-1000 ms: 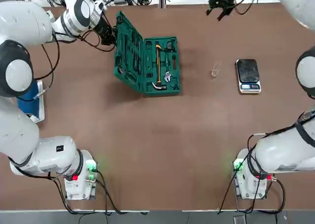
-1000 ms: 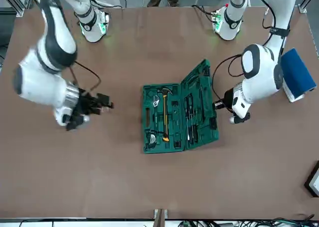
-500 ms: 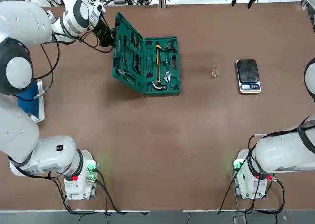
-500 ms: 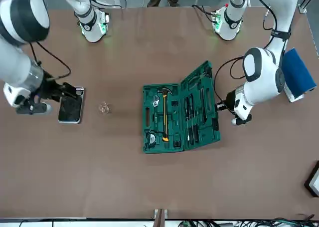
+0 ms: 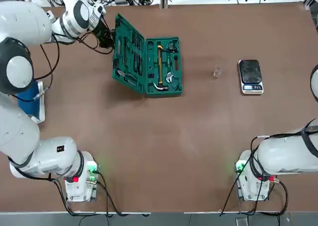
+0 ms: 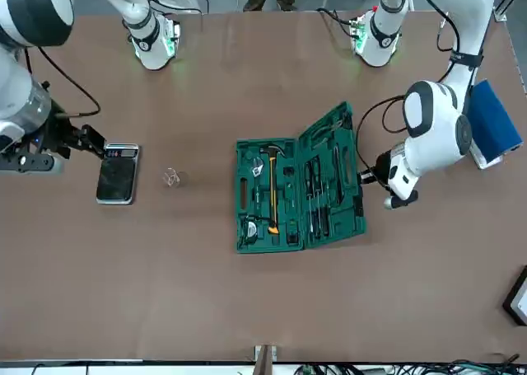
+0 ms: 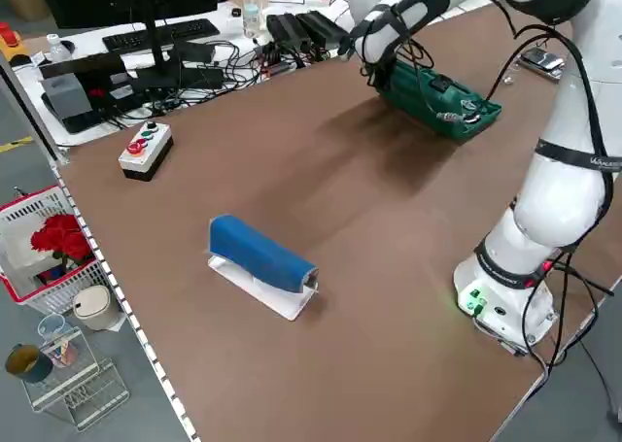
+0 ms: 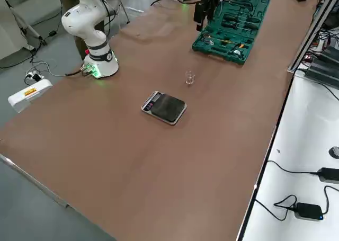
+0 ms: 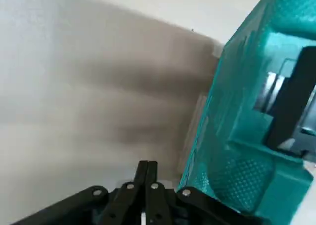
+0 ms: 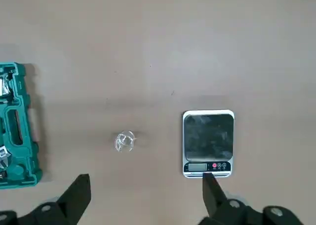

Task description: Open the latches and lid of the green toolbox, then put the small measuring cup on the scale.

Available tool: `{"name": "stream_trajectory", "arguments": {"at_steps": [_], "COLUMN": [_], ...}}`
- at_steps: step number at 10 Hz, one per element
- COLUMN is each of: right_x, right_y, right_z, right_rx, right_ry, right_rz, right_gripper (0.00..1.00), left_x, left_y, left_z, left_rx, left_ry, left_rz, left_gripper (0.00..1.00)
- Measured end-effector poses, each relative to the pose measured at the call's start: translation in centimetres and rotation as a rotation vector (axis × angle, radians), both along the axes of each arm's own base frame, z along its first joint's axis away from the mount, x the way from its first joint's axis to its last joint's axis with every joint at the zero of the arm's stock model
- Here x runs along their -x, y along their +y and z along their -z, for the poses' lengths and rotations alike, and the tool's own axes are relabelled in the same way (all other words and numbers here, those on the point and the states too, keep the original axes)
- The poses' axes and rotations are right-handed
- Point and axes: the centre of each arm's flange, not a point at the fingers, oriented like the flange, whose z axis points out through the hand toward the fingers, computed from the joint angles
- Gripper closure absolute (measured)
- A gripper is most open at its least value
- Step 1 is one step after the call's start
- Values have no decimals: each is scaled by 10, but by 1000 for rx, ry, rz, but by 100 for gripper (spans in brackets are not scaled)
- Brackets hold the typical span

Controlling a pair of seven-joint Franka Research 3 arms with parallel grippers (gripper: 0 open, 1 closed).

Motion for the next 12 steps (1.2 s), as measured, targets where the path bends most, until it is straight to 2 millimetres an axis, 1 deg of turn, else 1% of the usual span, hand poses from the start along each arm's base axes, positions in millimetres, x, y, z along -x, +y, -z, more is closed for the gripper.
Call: {"name": "stream_trajectory", "arguments": {"at_steps": [2, 3, 4, 5, 7, 8, 10, 11, 12], "right_x": [0, -1, -3, -5, -1, 1, 5, 13, 23], "right_y": [1, 2, 5, 10, 17, 19, 26, 35, 53], "right_z": [8, 21, 45, 78, 151, 180, 227, 247, 264], "right_rx": [1, -3, -8, -18, -45, -54, -66, -69, -74], "right_ry": [14, 22, 18, 10, 27, 54, 78, 62, 48], "right_rz": [2, 2, 1, 0, 7, 16, 47, 64, 73], "right_gripper": [0, 0, 0, 0, 0, 0, 0, 0, 0], "left_x": [2, 5, 7, 10, 9, 8, 8, 9, 9], "left_y": [3, 3, 4, 6, 20, 26, 29, 28, 28], "left_z": [4, 8, 11, 14, 14, 11, 6, 6, 6], "left_rx": [-2, -3, -5, -5, -2, -2, 0, 2, 3], "left_ry": [8, 16, 26, 39, 57, 54, 50, 51, 52], "left_rz": [-1, -1, -1, -2, -20, -29, -36, -38, -39], "left_gripper": [99, 99, 99, 99, 99, 99, 99, 99, 99]}}
